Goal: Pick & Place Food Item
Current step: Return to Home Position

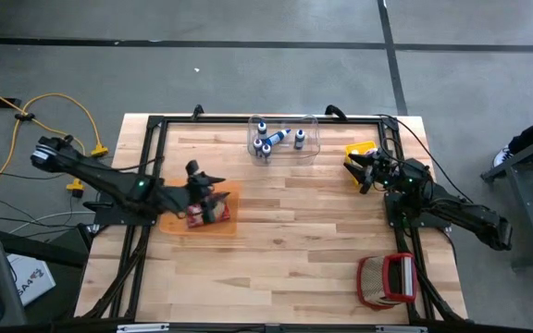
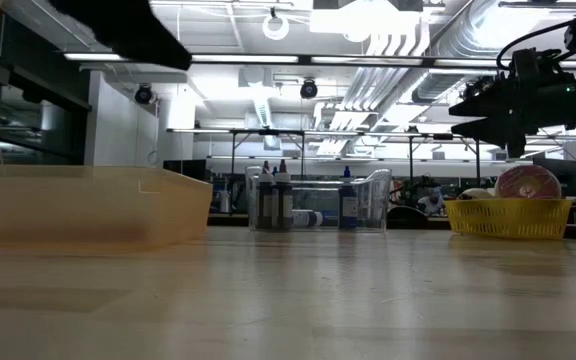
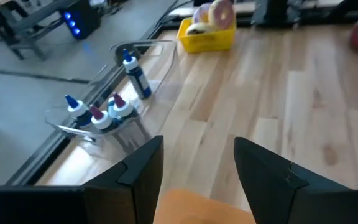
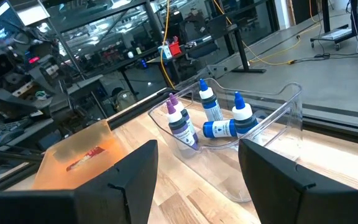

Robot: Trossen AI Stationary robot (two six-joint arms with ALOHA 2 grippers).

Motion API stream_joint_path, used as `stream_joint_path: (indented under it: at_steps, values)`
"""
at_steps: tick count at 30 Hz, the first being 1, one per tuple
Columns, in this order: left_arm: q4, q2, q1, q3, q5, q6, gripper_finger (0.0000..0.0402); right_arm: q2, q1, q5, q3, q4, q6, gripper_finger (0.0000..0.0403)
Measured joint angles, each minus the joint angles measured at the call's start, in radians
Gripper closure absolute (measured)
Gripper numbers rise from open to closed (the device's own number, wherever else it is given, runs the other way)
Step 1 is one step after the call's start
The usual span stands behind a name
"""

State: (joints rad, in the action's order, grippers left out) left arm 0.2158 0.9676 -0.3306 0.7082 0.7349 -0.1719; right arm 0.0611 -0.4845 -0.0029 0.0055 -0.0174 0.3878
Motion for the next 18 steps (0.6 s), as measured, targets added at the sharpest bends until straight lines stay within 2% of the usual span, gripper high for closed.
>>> stream_joint_path:
  at_steps: [8, 14, 18]
  values:
    - [-0.123, -0.178, -0.085, -0.189, -0.001, 0.004, 0.0214, 0.0, 0.0, 0.0, 0.0, 0.0, 0.0, 0.0192]
    - [-0.135, -0.261, -0.115, -0.27, -0.001, -0.009, 0.0214, 0.0, 0.0, 0.0, 0.0, 0.0, 0.0, 0.0192]
    - [-0.224, -0.299, -0.143, -0.343, -0.002, 0.019, 0.0214, 0.0, 0.0, 0.0, 0.0, 0.0, 0.0, 0.0192]
